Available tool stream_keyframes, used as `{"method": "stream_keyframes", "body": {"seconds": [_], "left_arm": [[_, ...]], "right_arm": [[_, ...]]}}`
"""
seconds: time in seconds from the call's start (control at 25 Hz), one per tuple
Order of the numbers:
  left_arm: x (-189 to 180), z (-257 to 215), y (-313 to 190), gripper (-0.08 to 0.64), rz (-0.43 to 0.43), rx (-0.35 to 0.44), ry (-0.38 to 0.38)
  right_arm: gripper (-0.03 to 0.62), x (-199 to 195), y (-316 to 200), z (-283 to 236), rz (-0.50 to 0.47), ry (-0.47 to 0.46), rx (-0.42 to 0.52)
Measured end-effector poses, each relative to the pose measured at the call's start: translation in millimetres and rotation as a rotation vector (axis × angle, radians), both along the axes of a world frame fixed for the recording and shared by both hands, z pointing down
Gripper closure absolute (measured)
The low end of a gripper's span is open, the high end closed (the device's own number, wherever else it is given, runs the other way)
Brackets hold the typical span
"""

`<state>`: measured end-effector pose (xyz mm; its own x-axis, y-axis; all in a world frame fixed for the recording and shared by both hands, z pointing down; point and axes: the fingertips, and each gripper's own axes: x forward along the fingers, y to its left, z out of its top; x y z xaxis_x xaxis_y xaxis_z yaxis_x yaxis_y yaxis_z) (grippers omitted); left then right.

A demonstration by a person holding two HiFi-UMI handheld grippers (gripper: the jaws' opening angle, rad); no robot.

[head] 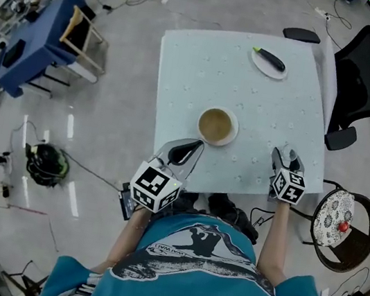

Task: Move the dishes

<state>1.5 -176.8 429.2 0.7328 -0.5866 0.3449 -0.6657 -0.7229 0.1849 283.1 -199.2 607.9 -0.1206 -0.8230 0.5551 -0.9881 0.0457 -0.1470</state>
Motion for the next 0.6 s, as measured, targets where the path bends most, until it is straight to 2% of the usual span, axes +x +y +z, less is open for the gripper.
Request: {"method": "stream_keyframes", "body": {"seconds": [0.16, 0.6], "left_arm": [[-3.0, 0.6, 0.0, 0.548, -0.010, 0.000, -0.006], [-10.7, -0.3, 1.2, 0.548, -0.018, 0.009, 0.000]], "right_arm": [[0.310, -3.9, -0.1, -1.0, -0.009, 0.014, 0.029], [0.287, -2.0, 1.3, -5.4, 0.027, -0.034, -0.006]]}}
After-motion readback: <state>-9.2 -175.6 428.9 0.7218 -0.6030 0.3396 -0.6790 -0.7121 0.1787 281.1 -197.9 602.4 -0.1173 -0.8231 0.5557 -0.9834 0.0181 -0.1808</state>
